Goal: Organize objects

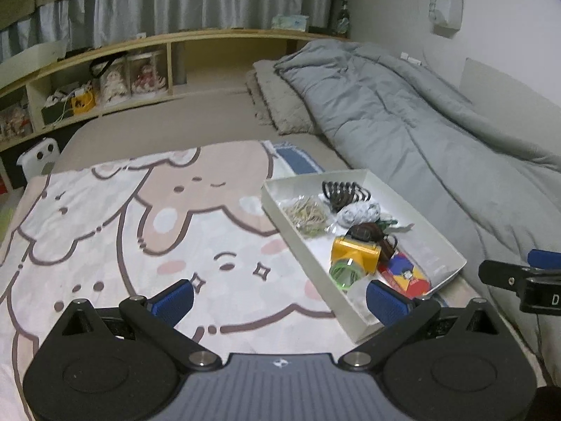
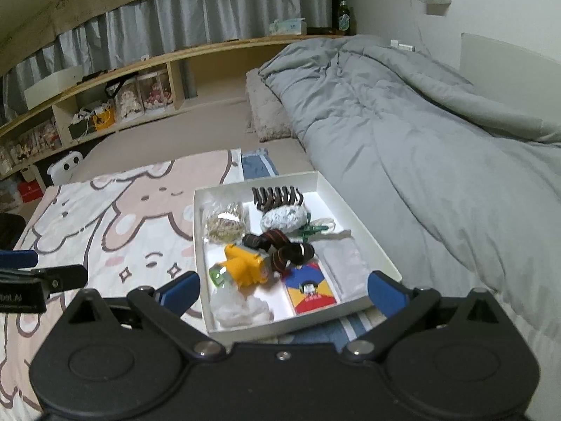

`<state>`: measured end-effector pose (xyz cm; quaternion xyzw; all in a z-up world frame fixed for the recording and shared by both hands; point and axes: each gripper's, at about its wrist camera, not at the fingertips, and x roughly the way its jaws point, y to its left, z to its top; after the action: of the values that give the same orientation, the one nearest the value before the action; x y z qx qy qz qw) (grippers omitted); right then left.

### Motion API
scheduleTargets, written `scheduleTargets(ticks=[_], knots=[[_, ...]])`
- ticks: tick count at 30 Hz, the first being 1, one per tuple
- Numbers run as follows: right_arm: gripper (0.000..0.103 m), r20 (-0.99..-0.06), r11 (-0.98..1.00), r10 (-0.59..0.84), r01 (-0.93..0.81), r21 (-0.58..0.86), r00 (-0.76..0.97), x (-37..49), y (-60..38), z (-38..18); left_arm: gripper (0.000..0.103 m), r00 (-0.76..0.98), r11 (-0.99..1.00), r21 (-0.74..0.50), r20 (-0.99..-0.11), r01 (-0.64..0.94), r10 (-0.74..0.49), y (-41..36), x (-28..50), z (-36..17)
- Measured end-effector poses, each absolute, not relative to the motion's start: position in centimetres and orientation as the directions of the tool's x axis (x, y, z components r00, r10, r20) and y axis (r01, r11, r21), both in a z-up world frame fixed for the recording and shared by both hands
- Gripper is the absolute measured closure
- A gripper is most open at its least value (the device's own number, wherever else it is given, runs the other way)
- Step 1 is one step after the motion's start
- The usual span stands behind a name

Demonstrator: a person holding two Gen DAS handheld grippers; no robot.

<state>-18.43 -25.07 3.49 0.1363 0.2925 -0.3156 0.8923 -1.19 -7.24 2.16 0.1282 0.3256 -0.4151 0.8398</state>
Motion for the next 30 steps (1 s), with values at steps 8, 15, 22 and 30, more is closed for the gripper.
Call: scheduleTargets(ticks=[8,15,22,30], knots=[[0.0,-0.636,0.743,-0.507,0.669,0.019,0.582,-18.5,-24.4,1.8,0.0,0.454,0.632,-0.031,-0.669,0.774,-0.589,-6.9,-1.3,1.0],[0.0,-0.655,0.743,-0.503,0.669,0.006,0.564,-18.2,-24.3,1.0,0.0,0.467,0.66,-0.034,-0.68,0.75,-0.565,-6.5,-0.7,0.5],[0.0,-0.657,0.736,-0.504,0.677,0.013,0.56,-18.4,-24.2,0.8,0.0,0.473,0.663,-0.012,-0.691,0.749,-0.547,-6.6,-0.9,0.1],[0.0,-0.658,0.736,-0.51,0.677,0.001,0.555,-18.4,-24.0,0.8,0.0,0.47,0.658,-0.009,-0.693,0.753,-0.547,-6.6,-1.4,0.1]])
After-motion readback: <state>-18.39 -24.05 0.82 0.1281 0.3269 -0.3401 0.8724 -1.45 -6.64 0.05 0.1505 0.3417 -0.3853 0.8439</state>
